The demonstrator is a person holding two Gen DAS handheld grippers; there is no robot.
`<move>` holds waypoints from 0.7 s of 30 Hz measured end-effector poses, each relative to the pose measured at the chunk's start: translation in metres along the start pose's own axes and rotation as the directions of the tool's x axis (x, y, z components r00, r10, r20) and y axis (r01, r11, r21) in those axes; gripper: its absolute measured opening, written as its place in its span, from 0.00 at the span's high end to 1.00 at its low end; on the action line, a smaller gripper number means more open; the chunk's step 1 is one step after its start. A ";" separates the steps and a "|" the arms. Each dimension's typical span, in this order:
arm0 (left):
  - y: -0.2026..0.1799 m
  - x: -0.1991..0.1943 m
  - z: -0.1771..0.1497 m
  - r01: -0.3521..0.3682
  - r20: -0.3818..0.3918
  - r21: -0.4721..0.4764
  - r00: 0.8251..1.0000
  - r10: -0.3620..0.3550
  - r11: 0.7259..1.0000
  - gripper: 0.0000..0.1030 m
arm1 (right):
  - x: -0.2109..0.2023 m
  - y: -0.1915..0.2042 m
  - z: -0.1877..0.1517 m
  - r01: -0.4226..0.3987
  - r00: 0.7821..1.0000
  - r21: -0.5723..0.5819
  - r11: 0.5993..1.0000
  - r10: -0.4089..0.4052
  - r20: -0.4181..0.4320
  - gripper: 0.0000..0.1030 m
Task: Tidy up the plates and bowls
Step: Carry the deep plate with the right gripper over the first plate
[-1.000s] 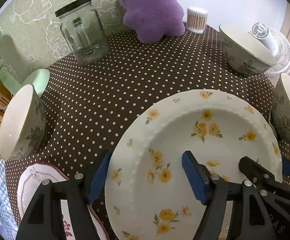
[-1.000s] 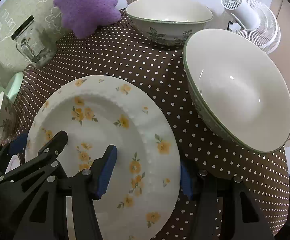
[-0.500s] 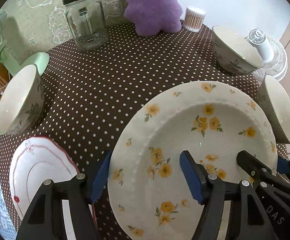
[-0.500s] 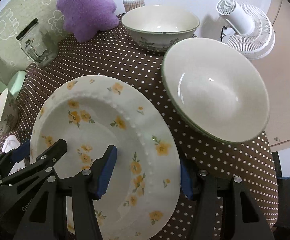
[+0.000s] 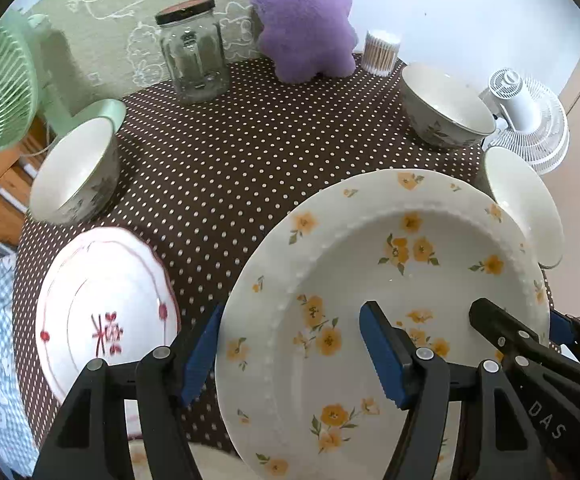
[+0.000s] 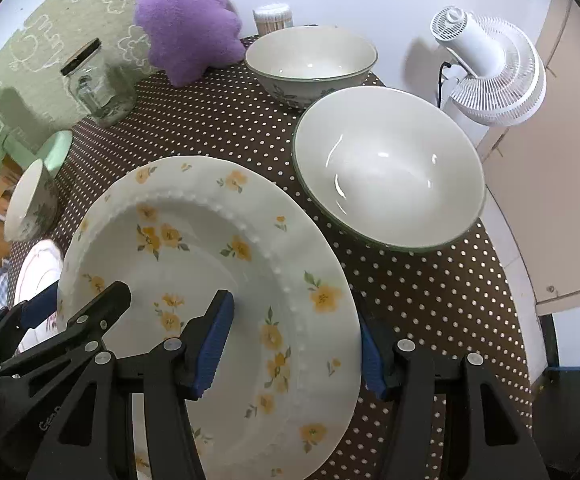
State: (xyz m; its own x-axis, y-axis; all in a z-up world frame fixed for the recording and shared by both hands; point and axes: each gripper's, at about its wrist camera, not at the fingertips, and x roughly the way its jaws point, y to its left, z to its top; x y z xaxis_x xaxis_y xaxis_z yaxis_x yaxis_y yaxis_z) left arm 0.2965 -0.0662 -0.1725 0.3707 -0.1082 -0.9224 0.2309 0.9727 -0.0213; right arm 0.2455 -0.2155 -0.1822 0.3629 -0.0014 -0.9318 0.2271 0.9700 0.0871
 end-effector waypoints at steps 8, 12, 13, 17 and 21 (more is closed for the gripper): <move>-0.011 -0.028 -0.020 -0.026 0.027 -0.047 0.999 0.027 0.999 0.33 | -0.022 -0.011 -0.014 -0.037 0.999 -0.043 0.998 0.037 0.003 0.41; -0.016 -0.040 -0.034 -0.056 0.030 -0.087 0.998 0.059 0.995 0.33 | -0.031 -0.015 -0.023 -0.059 0.998 -0.080 0.995 0.060 0.002 0.41; -0.017 -0.040 -0.036 -0.062 0.030 -0.095 0.997 0.065 0.994 0.33 | -0.033 -0.016 -0.025 -0.065 0.998 -0.091 0.994 0.066 0.001 0.41; -0.025 -0.048 -0.051 -0.079 0.030 -0.131 0.996 0.084 0.988 0.33 | -0.040 -0.022 -0.032 -0.085 0.996 -0.127 0.988 0.086 -0.001 0.41; -0.029 -0.054 -0.065 -0.093 0.026 -0.180 0.995 0.099 0.979 0.33 | -0.046 -0.027 -0.039 -0.105 0.994 -0.177 0.979 0.106 -0.003 0.41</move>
State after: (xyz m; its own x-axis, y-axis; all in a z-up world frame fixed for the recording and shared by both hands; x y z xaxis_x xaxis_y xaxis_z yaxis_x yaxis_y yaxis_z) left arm 0.2112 -0.0756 -0.1467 0.4148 -0.0166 -0.9097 0.0300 0.9995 -0.0045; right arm 0.1873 -0.2323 -0.1553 0.3822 0.1025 -0.9184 0.0243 0.9924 0.1209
